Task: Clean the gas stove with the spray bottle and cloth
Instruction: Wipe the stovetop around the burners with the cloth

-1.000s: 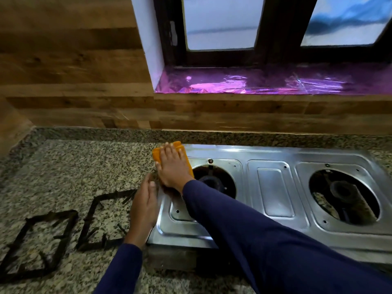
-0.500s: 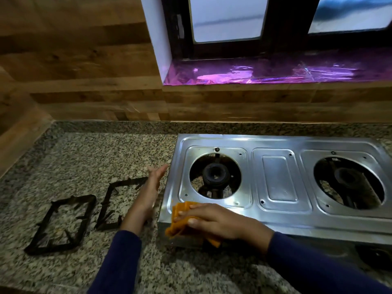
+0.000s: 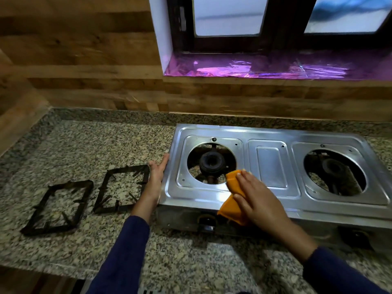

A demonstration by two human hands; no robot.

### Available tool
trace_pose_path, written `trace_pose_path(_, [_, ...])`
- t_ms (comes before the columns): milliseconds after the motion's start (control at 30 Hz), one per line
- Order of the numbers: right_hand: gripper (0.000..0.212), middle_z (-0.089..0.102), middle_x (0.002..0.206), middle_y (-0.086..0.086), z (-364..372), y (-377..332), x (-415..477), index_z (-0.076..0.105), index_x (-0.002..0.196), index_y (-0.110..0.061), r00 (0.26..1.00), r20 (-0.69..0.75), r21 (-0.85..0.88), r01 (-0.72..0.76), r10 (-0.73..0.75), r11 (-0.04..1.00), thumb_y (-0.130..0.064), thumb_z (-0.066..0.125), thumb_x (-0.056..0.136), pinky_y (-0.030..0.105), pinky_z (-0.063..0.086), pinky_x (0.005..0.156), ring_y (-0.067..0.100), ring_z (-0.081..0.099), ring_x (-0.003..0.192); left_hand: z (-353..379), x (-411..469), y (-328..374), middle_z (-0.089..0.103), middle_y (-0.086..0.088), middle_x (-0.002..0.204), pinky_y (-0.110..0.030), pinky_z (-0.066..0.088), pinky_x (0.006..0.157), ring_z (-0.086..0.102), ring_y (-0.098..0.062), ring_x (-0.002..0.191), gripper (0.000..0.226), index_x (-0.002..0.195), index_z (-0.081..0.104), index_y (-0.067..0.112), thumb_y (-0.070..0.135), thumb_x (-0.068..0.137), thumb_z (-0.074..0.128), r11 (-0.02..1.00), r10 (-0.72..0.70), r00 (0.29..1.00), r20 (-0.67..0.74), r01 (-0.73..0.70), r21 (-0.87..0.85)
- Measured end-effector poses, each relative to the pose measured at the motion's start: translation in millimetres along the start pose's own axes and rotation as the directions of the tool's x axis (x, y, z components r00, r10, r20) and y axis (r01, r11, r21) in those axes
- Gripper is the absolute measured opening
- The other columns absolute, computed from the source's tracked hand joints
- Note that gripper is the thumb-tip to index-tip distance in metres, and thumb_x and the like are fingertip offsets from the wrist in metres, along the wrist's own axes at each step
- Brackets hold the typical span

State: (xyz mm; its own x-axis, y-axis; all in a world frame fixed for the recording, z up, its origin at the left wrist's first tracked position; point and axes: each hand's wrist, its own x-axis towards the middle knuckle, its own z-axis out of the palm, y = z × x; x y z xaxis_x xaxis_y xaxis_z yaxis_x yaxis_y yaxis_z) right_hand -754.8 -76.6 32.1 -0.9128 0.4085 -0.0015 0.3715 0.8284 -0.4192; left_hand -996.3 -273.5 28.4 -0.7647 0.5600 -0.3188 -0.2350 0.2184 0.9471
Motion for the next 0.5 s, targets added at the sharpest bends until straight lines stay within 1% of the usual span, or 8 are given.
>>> trace_pose_path(33, [0.076,0.026,0.161,0.003,8.9,-6.7,-0.4,0.029,0.154,-0.016,0.999,-0.004,-0.091,0.035,-0.036,0.995,-0.064,0.024,0.095,0.038,0.023,0.119,0.021,0.026,0.147,0.7,-1.8,0.4,0.024,0.005,0.161,-0.047,0.023,0.121,0.027,-0.02,0.146,0.08,0.152,0.029,0.029,0.064,0.091,-0.008,0.999,0.002,1.0,0.0,-0.002,-0.033])
trace_pose_path(100, [0.08,0.024,0.161,0.009,20.2,-23.5,4.9,0.029,0.154,-0.01,0.997,-0.013,-0.129,0.068,-0.071,0.989,-0.064,0.024,0.094,0.041,0.02,0.121,0.026,0.022,0.149,2.7,-3.4,1.3,0.025,0.005,0.161,-0.048,0.022,0.121,0.027,-0.019,0.146,0.078,0.153,0.029,0.028,0.059,0.094,-0.01,0.998,0.019,1.0,0.002,-0.019,-0.055])
trace_pose_path(200, [0.072,0.036,0.155,0.017,40.9,-57.3,23.3,0.038,0.148,-0.002,0.983,-0.016,-0.214,0.174,-0.182,0.961,-0.052,0.028,0.097,0.047,0.026,0.118,0.034,0.032,0.145,3.3,-8.5,6.4,0.028,0.004,0.16,-0.048,0.023,0.12,0.028,-0.019,0.146,0.083,0.152,0.031,0.028,0.067,0.088,-0.005,0.998,-0.008,1.0,0.001,0.008,-0.055])
trace_pose_path(267, [0.065,0.045,0.148,0.02,56.4,-88.6,43.7,0.045,0.143,0.001,0.974,-0.004,-0.22,0.221,-0.228,0.95,-0.043,0.031,0.097,0.048,0.032,0.114,0.036,0.04,0.139,0.2,-9.6,8.6,0.039,0.004,0.154,-0.042,0.032,0.116,0.037,-0.02,0.141,0.088,0.149,0.038,0.03,0.074,0.083,0.0,0.995,-0.038,0.999,0.016,0.039,-0.087])
trace_pose_path(333, [0.062,0.041,0.15,0.023,71.3,-125.6,64.6,0.04,0.145,0.003,0.962,0.009,-0.149,0.272,-0.274,0.951,-0.037,0.034,0.098,0.049,0.03,0.116,0.037,0.036,0.141,-8.4,-11.9,15.5,0.048,0.005,0.146,-0.032,0.037,0.106,0.045,-0.016,0.132,0.091,0.146,0.042,0.026,0.073,0.086,-0.007,0.994,-0.062,0.997,0.043,0.066,-0.092])
trace_pose_path(367, [0.061,0.035,0.154,0.023,77.0,-144.4,73.5,0.034,0.148,0.003,0.955,0.025,-0.124,0.297,-0.296,0.947,-0.035,0.035,0.1,0.048,0.026,0.118,0.036,0.03,0.144,-15.1,-12.8,20.2,0.048,0.006,0.146,-0.03,0.034,0.106,0.044,-0.014,0.132,0.094,0.145,0.045,0.024,0.072,0.086,-0.011,0.994,-0.07,0.996,0.057,0.074,-0.075])
trace_pose_path(433, [0.06,0.028,0.158,0.021,85.2,-172.6,86.4,0.027,0.15,0.002,0.944,0.062,-0.127,0.328,-0.323,0.936,-0.032,0.036,0.102,0.047,0.019,0.121,0.034,0.022,0.147,-32.0,-13.1,27.4,0.049,0.007,0.147,-0.035,0.026,0.109,0.042,-0.015,0.135,0.101,0.142,0.051,0.024,0.075,0.084,-0.014,0.997,-0.074,0.996,0.05,0.074,-0.013])
trace_pose_path(500, [0.057,0.033,0.155,0.02,90.3,-186.9,94.0,0.035,0.147,0.002,0.924,0.135,-0.167,0.377,-0.357,0.911,-0.03,0.041,0.1,0.047,0.019,0.12,0.035,0.024,0.145,-45.1,-15.4,33.4,0.052,0.01,0.145,-0.04,0.02,0.116,0.039,-0.016,0.138,0.1,0.138,0.054,0.029,0.078,0.082,-0.012,0.997,-0.061,0.998,0.017,0.06,0.054])
